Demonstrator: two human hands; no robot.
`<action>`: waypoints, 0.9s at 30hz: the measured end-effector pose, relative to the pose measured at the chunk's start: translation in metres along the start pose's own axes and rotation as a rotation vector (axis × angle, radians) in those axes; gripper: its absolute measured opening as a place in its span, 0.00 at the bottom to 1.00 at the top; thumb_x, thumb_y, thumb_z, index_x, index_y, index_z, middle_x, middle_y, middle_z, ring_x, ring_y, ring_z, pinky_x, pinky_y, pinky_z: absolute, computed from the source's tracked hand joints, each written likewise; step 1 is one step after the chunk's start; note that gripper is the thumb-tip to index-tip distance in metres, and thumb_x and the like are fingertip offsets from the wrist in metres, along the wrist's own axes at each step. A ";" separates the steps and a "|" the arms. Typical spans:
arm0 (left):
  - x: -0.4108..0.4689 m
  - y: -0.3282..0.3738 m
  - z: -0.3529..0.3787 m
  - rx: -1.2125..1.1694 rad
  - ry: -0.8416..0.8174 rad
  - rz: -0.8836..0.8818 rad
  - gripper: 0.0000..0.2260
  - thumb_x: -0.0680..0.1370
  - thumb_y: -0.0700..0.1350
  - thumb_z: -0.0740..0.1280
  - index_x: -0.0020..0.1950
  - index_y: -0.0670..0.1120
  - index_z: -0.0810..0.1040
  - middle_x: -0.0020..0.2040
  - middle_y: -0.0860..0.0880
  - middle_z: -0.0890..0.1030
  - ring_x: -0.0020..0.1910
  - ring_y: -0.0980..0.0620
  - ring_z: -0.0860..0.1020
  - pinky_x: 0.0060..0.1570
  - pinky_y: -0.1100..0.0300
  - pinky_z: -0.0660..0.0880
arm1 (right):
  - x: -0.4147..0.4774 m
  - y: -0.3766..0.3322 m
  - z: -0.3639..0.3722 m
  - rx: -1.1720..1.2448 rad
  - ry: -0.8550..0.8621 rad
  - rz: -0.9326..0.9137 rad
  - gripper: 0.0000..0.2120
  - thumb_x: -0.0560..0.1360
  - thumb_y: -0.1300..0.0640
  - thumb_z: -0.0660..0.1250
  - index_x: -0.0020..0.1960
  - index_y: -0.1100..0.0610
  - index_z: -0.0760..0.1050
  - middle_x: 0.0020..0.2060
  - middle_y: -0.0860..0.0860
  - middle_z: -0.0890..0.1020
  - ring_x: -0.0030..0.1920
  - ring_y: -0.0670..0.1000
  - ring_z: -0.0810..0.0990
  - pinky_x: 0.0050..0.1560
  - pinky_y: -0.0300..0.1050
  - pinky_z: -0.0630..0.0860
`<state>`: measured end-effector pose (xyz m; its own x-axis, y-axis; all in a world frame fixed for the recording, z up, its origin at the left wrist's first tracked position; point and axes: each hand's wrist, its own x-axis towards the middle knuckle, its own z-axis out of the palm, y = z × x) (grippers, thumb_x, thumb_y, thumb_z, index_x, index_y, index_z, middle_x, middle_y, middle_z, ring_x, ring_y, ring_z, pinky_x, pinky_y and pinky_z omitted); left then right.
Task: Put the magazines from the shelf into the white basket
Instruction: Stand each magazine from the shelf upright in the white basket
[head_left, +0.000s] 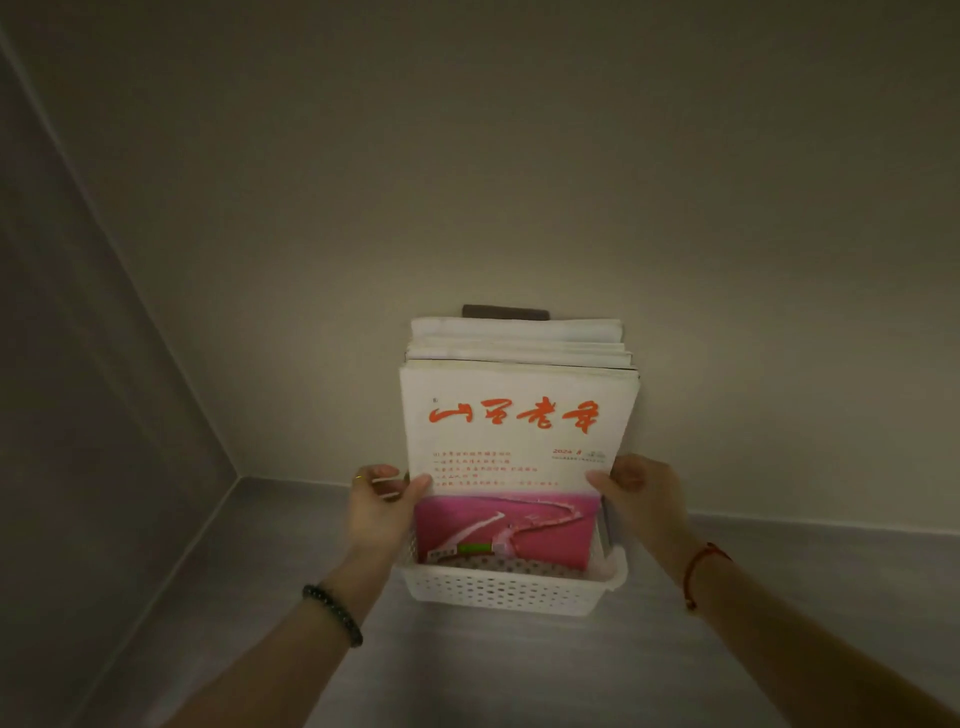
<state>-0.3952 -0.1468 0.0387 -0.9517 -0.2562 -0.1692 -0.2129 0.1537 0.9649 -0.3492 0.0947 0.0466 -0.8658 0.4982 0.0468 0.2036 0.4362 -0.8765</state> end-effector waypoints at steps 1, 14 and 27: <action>0.002 -0.001 0.001 0.015 0.014 0.009 0.12 0.70 0.39 0.72 0.43 0.43 0.68 0.41 0.44 0.77 0.44 0.46 0.75 0.46 0.53 0.73 | 0.004 0.001 0.001 0.005 0.018 0.008 0.07 0.67 0.60 0.74 0.42 0.59 0.77 0.40 0.54 0.82 0.39 0.52 0.79 0.33 0.34 0.69; -0.070 -0.028 0.015 -0.064 -0.391 -0.421 0.19 0.75 0.59 0.59 0.37 0.45 0.74 0.29 0.48 0.79 0.26 0.51 0.78 0.23 0.61 0.74 | 0.043 -0.005 0.006 0.179 -0.294 -0.072 0.34 0.57 0.60 0.80 0.60 0.57 0.70 0.53 0.52 0.80 0.53 0.52 0.80 0.49 0.46 0.80; -0.076 -0.039 0.041 -0.377 -0.357 -0.688 0.16 0.74 0.46 0.68 0.56 0.40 0.71 0.45 0.38 0.80 0.37 0.41 0.82 0.26 0.52 0.80 | 0.028 -0.004 0.002 0.301 -0.426 -0.151 0.24 0.51 0.48 0.79 0.46 0.41 0.78 0.44 0.42 0.85 0.47 0.44 0.83 0.44 0.43 0.81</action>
<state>-0.3239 -0.0939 0.0057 -0.6638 0.1494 -0.7329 -0.7405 -0.2690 0.6158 -0.3748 0.1057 0.0502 -0.9967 0.0713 0.0389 -0.0228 0.2139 -0.9766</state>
